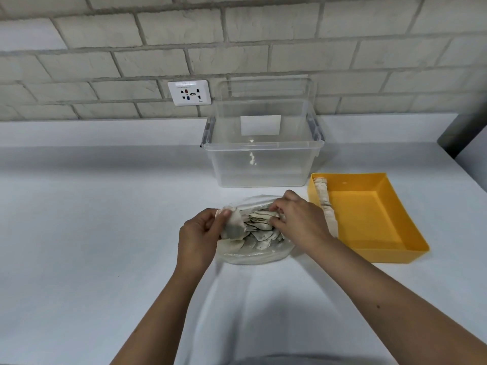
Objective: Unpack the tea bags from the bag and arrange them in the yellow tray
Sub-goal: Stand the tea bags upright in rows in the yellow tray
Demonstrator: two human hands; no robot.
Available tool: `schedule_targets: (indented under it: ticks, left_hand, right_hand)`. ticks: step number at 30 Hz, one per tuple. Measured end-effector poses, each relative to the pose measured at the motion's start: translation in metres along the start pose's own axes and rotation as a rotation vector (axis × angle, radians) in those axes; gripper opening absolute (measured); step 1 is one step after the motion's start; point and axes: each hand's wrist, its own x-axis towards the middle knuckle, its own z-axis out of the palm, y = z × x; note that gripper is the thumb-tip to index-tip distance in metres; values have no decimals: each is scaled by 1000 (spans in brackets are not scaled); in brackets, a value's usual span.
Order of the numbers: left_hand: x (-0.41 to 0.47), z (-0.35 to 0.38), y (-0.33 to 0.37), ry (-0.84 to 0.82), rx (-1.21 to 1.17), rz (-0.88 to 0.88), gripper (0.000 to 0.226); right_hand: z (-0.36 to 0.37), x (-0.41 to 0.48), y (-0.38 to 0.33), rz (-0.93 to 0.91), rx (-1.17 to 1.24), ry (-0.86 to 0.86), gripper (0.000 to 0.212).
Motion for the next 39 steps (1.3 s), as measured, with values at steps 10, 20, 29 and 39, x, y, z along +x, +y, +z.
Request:
schedule_targets:
  ticks: [10, 20, 29, 39]
  left_hand:
    - [4, -7, 0, -16, -342, -249, 25]
    - [-3, 6, 16, -199, -311, -210, 23]
    - [-9, 8, 11, -156, -395, -292, 22]
    - [-16, 26, 9, -52, -428, -288, 32]
  right_hand:
    - [-29, 1, 16, -103, 215, 104, 9]
    - [-68, -1, -13, -399, 322, -263, 11]
    - [-42, 1, -18, -1, 701, -175, 10]
    - [-2, -27, -41, 517, 1255, -223, 12]
